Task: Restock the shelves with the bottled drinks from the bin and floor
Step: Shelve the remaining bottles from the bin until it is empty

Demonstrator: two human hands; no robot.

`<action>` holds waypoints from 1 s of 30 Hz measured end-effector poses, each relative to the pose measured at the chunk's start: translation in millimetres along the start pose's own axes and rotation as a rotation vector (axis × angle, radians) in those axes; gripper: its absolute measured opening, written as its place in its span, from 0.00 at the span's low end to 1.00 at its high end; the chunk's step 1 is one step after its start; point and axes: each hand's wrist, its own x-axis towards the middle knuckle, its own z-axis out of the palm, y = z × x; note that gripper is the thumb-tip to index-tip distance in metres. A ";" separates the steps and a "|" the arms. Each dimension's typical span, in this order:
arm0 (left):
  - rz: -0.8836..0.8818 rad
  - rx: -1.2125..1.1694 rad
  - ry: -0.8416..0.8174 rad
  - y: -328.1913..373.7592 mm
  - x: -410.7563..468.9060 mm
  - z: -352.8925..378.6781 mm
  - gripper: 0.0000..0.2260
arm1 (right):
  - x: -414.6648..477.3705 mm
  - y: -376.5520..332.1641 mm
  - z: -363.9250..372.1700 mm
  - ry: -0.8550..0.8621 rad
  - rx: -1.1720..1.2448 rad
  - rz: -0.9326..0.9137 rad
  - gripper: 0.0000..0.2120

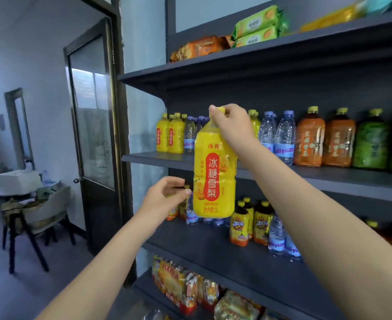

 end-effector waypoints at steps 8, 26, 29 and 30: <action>-0.002 -0.030 -0.060 5.7 46.9 25.4 0.08 | 31.0 14.6 -16.9 0.061 -0.109 0.015 0.20; 0.093 -0.092 -0.272 -96.7 253.4 -57.1 0.07 | 151.1 57.4 144.0 0.270 -0.280 0.104 0.17; 0.082 -0.101 -0.312 -117.4 299.1 -83.8 0.09 | 179.8 63.5 182.5 0.316 -0.321 0.093 0.19; 0.080 -0.108 -0.322 -124.4 312.9 -91.5 0.09 | 188.4 65.2 194.4 0.338 -0.333 0.081 0.20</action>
